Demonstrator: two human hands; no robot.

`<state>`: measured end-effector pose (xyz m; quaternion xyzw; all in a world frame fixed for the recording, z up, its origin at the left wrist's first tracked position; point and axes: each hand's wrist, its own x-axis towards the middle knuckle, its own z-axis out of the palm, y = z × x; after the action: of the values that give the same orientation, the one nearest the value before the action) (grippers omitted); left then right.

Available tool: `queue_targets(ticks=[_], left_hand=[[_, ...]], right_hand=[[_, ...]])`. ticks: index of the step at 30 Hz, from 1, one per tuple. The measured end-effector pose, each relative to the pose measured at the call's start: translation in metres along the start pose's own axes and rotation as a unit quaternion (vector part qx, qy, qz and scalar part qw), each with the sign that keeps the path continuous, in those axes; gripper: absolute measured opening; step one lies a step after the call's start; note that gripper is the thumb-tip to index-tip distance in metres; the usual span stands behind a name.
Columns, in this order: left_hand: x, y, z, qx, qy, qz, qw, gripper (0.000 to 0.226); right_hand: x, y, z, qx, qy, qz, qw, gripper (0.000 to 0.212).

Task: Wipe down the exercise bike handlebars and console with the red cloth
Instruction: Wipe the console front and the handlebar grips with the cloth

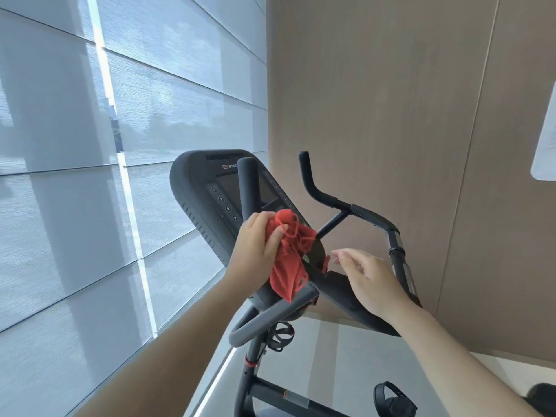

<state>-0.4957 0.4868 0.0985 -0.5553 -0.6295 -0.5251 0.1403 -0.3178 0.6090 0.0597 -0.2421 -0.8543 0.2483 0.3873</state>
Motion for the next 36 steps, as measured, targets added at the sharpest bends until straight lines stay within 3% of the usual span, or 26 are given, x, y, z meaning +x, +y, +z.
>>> queue_targets(ticks=[3,6,9,11,14,17,20,26,36], left_hand=[[0.013,-0.007,-0.025,-0.055,0.114,-0.051,0.991,0.008],[0.034,-0.018,-0.044,-0.090,0.230,-0.145,0.958,0.015],[0.062,-0.027,-0.056,-0.092,0.291,-0.203,0.930,0.028],[0.079,-0.026,-0.056,-0.077,0.305,-0.195,0.929,0.032],[0.091,-0.025,-0.033,-0.042,0.237,-0.165,0.957,0.033],[0.087,-0.032,-0.011,-0.096,0.151,-0.174,0.968,0.035],[0.084,-0.042,-0.011,-0.110,0.124,-0.189,0.968,0.037],[0.056,-0.050,-0.003,-0.077,0.094,-0.171,0.978,0.011],[0.014,-0.045,0.014,-0.084,0.069,-0.246,0.963,0.022]], right_hand=[[0.010,-0.010,0.008,-0.019,-0.015,-0.014,1.000,0.031],[0.020,-0.019,0.015,-0.029,-0.024,-0.016,0.999,0.029],[0.022,-0.018,0.022,-0.035,-0.026,-0.009,0.999,0.028],[0.021,-0.016,0.023,-0.030,-0.011,-0.010,0.999,0.026],[0.022,-0.014,0.024,-0.033,0.009,-0.032,0.999,0.026],[0.023,-0.012,0.026,-0.041,0.007,-0.043,0.998,0.026],[0.024,-0.011,0.027,-0.049,0.013,-0.058,0.997,0.027],[0.024,-0.016,0.027,-0.044,0.026,-0.059,0.997,0.024],[0.022,-0.014,0.030,-0.061,0.042,-0.071,0.995,0.027]])
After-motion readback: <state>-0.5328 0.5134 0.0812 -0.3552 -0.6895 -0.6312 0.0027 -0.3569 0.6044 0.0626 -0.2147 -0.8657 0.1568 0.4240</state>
